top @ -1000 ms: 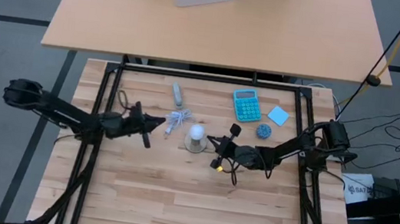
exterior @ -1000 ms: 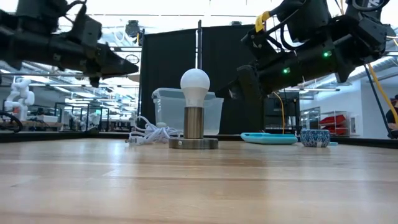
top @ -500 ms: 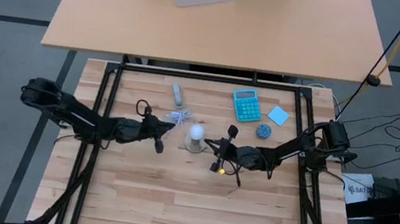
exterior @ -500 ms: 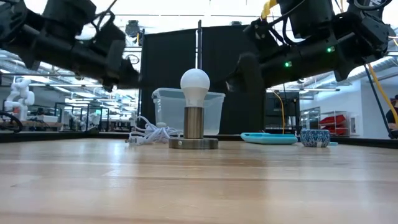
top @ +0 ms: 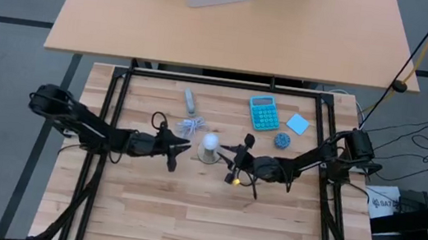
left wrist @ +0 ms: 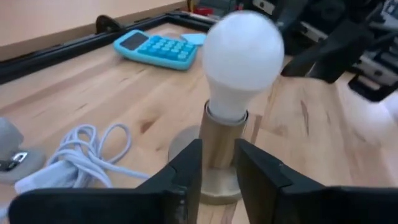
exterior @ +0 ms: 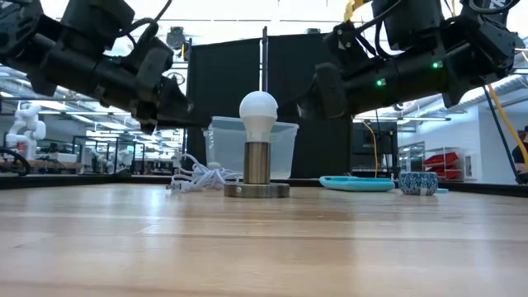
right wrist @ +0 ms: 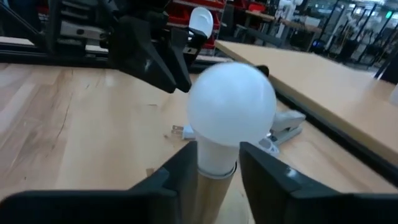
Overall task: Screw lightbulb
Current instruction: Remove the white lightbulb from the desk lamp
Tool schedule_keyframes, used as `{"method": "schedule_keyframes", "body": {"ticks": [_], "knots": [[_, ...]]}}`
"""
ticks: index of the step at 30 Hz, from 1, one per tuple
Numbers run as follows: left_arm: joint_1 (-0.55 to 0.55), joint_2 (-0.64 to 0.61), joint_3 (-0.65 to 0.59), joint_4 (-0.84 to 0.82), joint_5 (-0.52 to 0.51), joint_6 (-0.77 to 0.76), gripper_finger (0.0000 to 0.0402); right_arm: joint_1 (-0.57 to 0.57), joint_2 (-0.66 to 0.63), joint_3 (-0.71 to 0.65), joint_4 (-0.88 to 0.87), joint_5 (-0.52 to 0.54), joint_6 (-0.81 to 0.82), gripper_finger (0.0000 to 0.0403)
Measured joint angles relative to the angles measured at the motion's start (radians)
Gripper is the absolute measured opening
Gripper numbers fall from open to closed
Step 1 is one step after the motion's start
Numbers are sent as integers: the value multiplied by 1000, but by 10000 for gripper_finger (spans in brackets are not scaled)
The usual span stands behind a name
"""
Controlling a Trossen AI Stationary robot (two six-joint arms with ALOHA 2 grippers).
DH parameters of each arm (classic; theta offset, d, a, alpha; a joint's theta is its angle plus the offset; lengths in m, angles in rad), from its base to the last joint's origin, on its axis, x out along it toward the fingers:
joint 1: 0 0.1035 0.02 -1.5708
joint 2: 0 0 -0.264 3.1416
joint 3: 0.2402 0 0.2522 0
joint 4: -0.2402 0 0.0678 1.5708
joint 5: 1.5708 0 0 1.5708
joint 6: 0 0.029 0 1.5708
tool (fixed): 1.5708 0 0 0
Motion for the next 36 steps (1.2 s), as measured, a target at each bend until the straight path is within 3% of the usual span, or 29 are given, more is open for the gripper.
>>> {"method": "schedule_keyframes", "body": {"ticks": [7, 12, 19, 28, 36], "knots": [[1, 95, 2, 74, -27, -15, 160, 0, 0, 0, -115, -5, 96, 194], [0, 172, 74, 112, 10, 0, 196, -1, 0, 0, -174, -6, 120, 224], [3, 308, 181, 43, 13, 39, 204, 0, 0, 0, -179, 2, 96, 218], [17, 367, 216, 26, -53, 9, 204, -9, 0, 0, -251, -10, 157, 222], [15, 384, 219, 19, -32, -8, 204, -25, 0, 0, -324, -4, 202, 230]]}}
